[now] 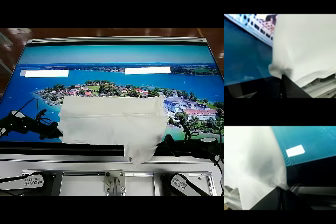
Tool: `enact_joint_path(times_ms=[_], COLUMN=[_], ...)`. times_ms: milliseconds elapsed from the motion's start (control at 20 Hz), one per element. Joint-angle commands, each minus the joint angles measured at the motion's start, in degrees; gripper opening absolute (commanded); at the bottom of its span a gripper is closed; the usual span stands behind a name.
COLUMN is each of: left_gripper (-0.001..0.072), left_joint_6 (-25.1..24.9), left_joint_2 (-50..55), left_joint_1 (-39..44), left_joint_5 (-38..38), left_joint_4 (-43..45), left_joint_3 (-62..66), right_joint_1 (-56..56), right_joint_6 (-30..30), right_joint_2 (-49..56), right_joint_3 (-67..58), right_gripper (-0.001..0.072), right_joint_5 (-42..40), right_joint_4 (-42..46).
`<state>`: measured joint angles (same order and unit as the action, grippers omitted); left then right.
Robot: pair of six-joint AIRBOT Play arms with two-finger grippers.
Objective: Fold the shirts.
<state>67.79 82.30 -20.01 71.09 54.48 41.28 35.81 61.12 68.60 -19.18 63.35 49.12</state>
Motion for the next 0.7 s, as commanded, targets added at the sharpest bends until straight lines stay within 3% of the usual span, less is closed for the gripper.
enact_joint_path(times_ms=[0,150,300,400,650], left_gripper=[0.0035,0.0035,0.0035,0.0035,0.0035], left_joint_6=[-2.84,-7.91,-8.04,-6.82,-3.41], left_joint_2=[-2.58,-5.25,-3.34,-0.85,8.00], left_joint_1=[0.04,0.04,0.04,0.04,0.76], left_joint_5=[-1.70,-2.12,-5.51,-5.57,-6.60], left_joint_4=[-1.25,-7.69,-15.93,-16.50,-17.49], left_joint_3=[1.95,6.88,12.50,16.00,22.12], right_joint_1=[0.02,-2.38,-12.68,-16.68,-17.07], right_joint_6=[-10.29,-8.90,-3.98,-0.02,3.54], right_joint_2=[-0.02,0.00,0.00,1.66,15.41], right_joint_3=[-2.19,-7.48,-16.17,-24.20,-42.60], right_gripper=[0.0067,0.0067,0.0066,0.0067,0.0066], right_joint_5=[6.84,8.22,-2.95,-10.16,-6.51], right_joint_4=[-7.34,-12.72,-13.29,-13.03,-12.28])
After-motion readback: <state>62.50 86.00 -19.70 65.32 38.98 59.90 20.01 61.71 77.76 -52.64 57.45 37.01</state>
